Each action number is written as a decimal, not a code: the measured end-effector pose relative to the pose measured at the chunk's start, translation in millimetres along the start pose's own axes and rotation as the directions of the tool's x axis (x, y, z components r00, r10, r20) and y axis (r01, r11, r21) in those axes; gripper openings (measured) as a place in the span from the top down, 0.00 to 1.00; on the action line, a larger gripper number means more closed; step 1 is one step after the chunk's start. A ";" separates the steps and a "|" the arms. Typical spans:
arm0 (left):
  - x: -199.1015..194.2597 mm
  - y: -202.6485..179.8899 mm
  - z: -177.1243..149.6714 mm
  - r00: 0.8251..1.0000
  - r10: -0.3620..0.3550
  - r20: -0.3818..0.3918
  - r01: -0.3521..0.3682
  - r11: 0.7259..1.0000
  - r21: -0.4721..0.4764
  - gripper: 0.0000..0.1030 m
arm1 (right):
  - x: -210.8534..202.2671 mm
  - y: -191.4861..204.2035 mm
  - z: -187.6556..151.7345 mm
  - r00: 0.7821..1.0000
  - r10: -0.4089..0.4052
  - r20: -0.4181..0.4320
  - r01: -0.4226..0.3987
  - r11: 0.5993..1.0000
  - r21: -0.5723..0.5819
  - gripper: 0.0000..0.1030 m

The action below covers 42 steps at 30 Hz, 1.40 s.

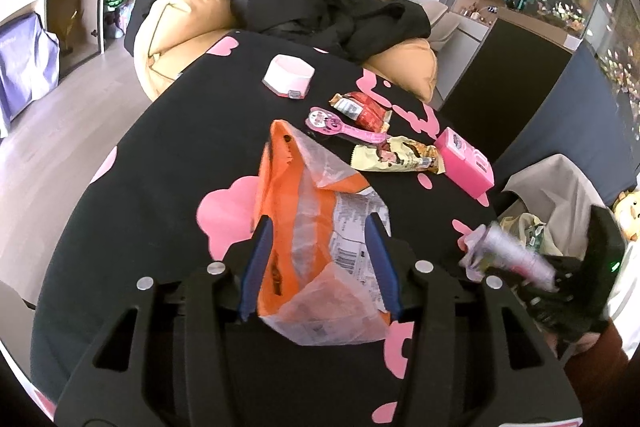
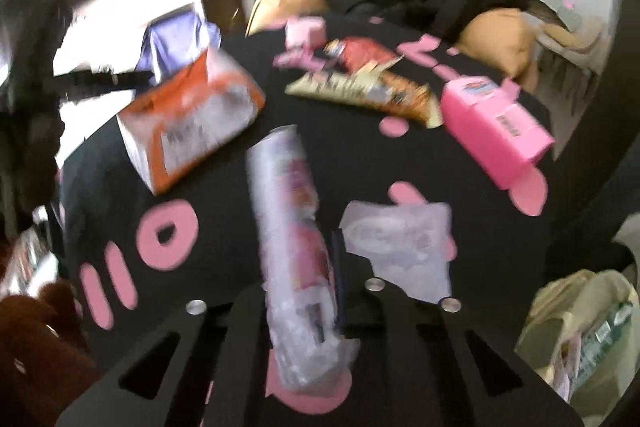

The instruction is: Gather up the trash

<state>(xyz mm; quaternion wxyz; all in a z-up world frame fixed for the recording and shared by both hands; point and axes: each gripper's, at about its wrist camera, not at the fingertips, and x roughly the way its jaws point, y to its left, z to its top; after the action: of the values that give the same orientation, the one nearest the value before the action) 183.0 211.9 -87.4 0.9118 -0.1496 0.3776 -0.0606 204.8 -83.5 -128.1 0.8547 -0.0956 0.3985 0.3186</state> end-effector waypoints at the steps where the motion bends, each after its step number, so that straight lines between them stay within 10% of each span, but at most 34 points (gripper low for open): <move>1: 0.8 -3.0 0.1 1.000 -0.006 -0.001 0.006 1.000 0.005 0.56 | -7.1 -4.7 2.0 1.000 0.001 0.016 -0.002 1.000 0.025 0.90; 10: 23.3 -58.9 -8.8 0.994 -0.086 -0.064 0.093 0.989 0.118 0.56 | -39.2 -51.3 -10.3 0.998 -0.056 0.031 0.048 0.977 0.208 0.90; 15: 38.7 -87.6 -16.5 0.988 -0.107 -0.109 0.125 0.978 0.168 0.56 | -30.5 -54.0 -53.8 0.992 0.123 -0.004 -0.113 0.928 0.354 0.90; 21: 42.9 -100.7 -21.2 0.986 -0.105 -0.132 0.129 0.973 0.190 0.56 | -27.5 -26.2 -78.9 0.988 0.141 -0.056 -0.120 0.952 0.281 0.89; 25: 42.3 -100.3 -23.7 0.986 -0.100 -0.137 0.125 0.974 0.189 0.56 | -34.6 -23.2 -83.7 0.991 0.110 -0.079 -0.091 0.972 0.216 0.39; 33: 46.6 -88.4 -30.2 0.982 -0.106 -0.155 0.129 0.981 0.146 0.55 | -66.5 -23.3 -84.0 0.997 -0.016 -0.072 0.025 0.992 0.121 0.39; 42: 45.6 -80.4 -33.6 0.982 -0.108 -0.158 0.128 0.984 0.125 0.55 | -14.4 -4.3 -73.0 0.982 -0.050 -0.180 0.057 0.998 0.036 0.38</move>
<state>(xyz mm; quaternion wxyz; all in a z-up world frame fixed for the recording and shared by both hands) 191.7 117.9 -114.9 0.8834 -0.1047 0.4311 -0.1511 155.3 -124.1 -166.2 0.8255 -0.1168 0.4774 0.2773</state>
